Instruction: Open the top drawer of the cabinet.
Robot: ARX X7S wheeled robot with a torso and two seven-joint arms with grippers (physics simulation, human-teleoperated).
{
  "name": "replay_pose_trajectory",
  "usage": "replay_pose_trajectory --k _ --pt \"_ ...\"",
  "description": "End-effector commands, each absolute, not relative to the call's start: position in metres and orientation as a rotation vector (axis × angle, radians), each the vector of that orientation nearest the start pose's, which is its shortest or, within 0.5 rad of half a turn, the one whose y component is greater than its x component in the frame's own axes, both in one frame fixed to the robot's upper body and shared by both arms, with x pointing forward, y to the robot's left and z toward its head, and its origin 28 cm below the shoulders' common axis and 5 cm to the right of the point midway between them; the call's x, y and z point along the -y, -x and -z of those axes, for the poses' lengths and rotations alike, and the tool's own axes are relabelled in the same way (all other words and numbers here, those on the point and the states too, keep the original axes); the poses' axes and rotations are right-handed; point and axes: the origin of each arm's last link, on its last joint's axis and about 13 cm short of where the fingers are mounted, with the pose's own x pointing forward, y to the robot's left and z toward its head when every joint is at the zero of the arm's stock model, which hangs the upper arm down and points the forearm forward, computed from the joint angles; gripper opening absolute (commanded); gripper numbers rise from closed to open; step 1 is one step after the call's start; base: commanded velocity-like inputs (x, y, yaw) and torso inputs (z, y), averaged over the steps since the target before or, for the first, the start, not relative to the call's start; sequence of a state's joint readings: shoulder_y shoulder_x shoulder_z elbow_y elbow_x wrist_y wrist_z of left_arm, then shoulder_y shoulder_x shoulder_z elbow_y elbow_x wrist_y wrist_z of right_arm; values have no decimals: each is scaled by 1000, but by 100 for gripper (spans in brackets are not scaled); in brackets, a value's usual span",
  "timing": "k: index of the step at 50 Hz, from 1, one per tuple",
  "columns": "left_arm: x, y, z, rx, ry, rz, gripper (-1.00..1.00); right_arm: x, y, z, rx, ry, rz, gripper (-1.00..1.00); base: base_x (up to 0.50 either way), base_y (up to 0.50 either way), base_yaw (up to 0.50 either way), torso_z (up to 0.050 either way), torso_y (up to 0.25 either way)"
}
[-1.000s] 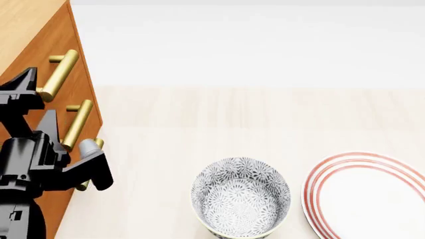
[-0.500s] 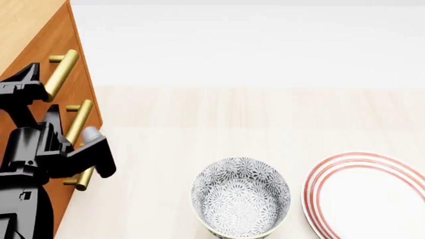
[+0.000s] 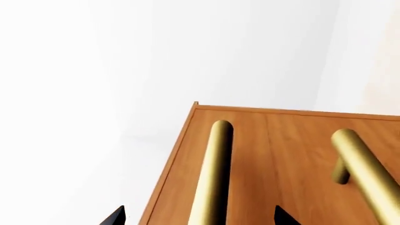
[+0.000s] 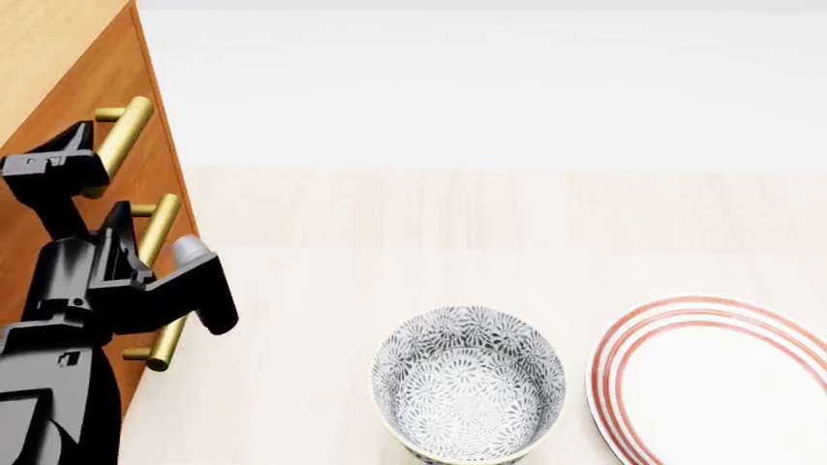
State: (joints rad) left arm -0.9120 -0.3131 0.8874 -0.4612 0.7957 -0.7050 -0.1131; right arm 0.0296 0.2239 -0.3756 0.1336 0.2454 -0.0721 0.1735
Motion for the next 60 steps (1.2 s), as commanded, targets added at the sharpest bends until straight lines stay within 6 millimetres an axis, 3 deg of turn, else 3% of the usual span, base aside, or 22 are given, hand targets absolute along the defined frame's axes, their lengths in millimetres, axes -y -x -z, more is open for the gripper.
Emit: replay_pose_trajectory --k 1,29,30,49,60 --pt "-240 -371 -146 23 -1562 -263 100 83 -199 15 -119 5 -165 100 0 0 0 0 0" --pt "-252 -383 -138 -18 -1594 -347 100 83 -197 18 -129 -5 -173 100 0 0 0 0 0" --pt "-252 -384 -139 -13 -1574 -362 -100 83 -197 18 -129 -5 -172 100 0 0 0 0 0" --pt "-246 -382 -139 38 -1598 -336 -100 82 -197 20 -139 0 -181 100 1 0 0 0 0" --pt "-219 -381 -133 89 -1577 -261 -100 81 -197 20 -139 -1 -190 100 1 0 -2 0 0"
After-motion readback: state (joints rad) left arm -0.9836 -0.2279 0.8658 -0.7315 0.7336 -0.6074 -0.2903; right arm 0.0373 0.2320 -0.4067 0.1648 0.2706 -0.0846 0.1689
